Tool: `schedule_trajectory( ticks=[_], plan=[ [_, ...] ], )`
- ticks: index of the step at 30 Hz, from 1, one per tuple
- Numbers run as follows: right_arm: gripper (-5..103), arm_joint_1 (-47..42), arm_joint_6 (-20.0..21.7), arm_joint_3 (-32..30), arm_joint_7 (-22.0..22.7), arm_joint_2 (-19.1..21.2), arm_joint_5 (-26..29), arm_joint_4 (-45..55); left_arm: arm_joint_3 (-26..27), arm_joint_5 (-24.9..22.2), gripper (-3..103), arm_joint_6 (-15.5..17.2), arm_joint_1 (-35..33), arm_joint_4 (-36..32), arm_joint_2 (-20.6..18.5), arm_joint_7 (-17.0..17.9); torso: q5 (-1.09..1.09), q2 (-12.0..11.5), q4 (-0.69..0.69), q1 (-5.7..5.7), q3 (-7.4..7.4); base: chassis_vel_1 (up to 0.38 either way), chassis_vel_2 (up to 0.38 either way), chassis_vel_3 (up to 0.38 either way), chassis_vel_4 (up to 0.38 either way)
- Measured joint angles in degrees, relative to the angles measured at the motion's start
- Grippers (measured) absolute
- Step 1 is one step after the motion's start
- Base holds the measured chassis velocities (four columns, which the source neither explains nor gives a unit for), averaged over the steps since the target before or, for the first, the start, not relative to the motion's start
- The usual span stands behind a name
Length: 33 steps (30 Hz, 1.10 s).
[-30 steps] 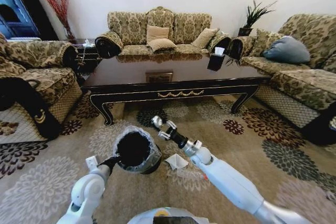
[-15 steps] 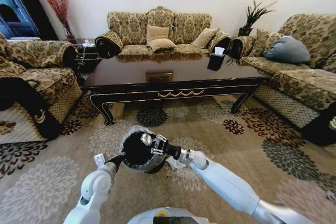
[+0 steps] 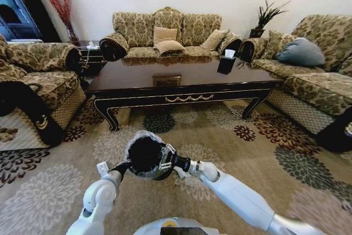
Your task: Move to the front of the table and pick up the trash from the floor, then place it into the trash bin.
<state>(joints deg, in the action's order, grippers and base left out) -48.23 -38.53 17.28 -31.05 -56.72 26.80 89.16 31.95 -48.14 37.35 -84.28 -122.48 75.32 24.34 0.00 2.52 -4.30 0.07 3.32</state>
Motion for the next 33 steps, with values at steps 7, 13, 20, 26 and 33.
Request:
schedule_trajectory(
  ticks=[7, 13, 20, 26, 33],
  plan=[
    [100, -1.66, 0.27, -4.31, 1.74, 0.02, 0.28, 0.04, 2.72, -0.06, 2, -0.28, -1.06, -0.09, -1.14, -0.1, -0.01, 0.0, 0.0, 0.0, 0.0, 0.0, 0.0, 0.0, 0.0],
    [100, -5.03, 6.52, -9.0, 14.37, 1.64, 0.41, -0.15, 7.44, 0.0, 2, -0.91, -2.77, 0.1, -3.08, -0.07, 0.0, 0.0, 0.01, 0.0, 0.0, 0.0, 0.0, 0.0, 0.0],
    [100, -9.81, 19.71, -12.7, 27.05, 4.25, 5.06, -0.8, 11.05, -1.67, 2, -0.99, -5.04, -2.54, -3.65, 0.22, 0.01, 0.0, 0.0, 0.0, 0.0, 0.0, 0.0, 0.0, 0.0],
    [100, -12.94, 24.5, -16.42, 11.86, 6.89, 4.26, -3.06, 12.41, -2.11, 2, -0.99, -6.1, -4.3, -3.58, 0.47, 0.01, 0.0, -0.01, 0.0, 0.0, 0.0, 0.0, 0.0, 0.0],
    [100, -12.36, 21.93, -20.64, -11.12, 7.05, -5.05, -8.9, 12.43, -1.74, 2, -0.99, -7.12, -5.57, -2.98, 0.58, 0.01, 0.0, 0.0, 0.0, 0.0, 0.0, 0.0, 0.0, 0.0]
  ],
)
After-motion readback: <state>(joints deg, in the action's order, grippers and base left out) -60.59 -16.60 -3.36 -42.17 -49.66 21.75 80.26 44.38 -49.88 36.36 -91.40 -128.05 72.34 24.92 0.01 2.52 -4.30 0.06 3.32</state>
